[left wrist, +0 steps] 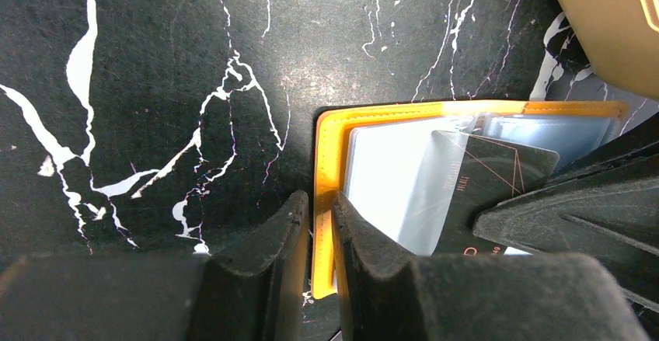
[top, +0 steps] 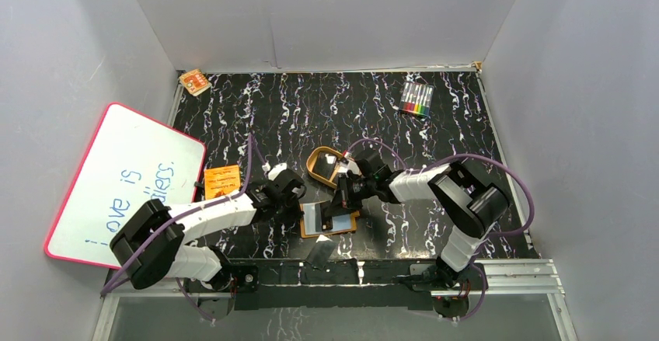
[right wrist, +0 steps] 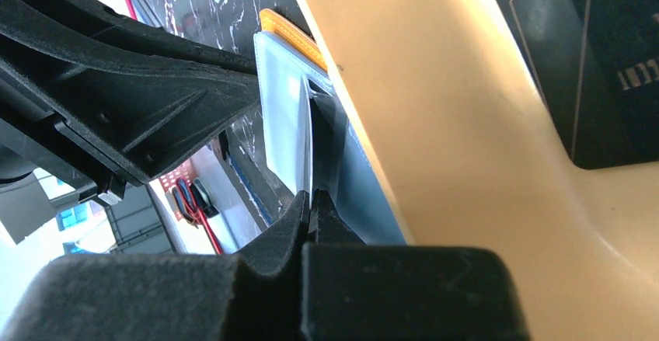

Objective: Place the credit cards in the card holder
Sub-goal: Insert the credit card into the card holder.

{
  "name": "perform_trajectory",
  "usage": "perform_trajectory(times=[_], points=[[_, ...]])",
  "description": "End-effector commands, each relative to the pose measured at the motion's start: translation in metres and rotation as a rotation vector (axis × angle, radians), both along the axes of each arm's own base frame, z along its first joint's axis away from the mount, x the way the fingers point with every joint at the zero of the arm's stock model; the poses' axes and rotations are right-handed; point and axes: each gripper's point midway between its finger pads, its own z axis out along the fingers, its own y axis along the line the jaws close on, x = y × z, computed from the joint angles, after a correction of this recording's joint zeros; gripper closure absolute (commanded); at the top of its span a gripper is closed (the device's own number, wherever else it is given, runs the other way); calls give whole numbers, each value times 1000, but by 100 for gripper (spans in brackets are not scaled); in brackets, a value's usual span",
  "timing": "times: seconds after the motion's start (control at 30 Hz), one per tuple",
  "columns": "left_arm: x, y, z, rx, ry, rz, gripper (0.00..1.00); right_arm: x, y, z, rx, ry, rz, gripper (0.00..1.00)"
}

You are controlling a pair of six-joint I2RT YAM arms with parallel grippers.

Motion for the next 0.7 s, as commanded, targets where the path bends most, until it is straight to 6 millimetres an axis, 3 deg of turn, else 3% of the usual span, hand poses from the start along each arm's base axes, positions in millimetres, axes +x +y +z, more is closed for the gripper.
perform_trajectory(times=[0.0, 0.17, 0.33, 0.43, 0.67], points=[[-22, 16, -26, 55, 89, 2, 83, -4, -4, -23, -84, 3, -72, 100], [-22, 18, -26, 55, 88, 11, 83, -6, -1, -18, -73, -8, -67, 97], [-21, 20, -23, 52, 73, 22, 83, -8, -4, -10, -86, -28, -52, 67], [-21, 21, -22, 51, 69, 27, 83, -8, -7, -7, -96, -39, -48, 57], [-21, 24, -18, 52, 59, 36, 83, -5, -14, -1, -146, -78, -43, 50]])
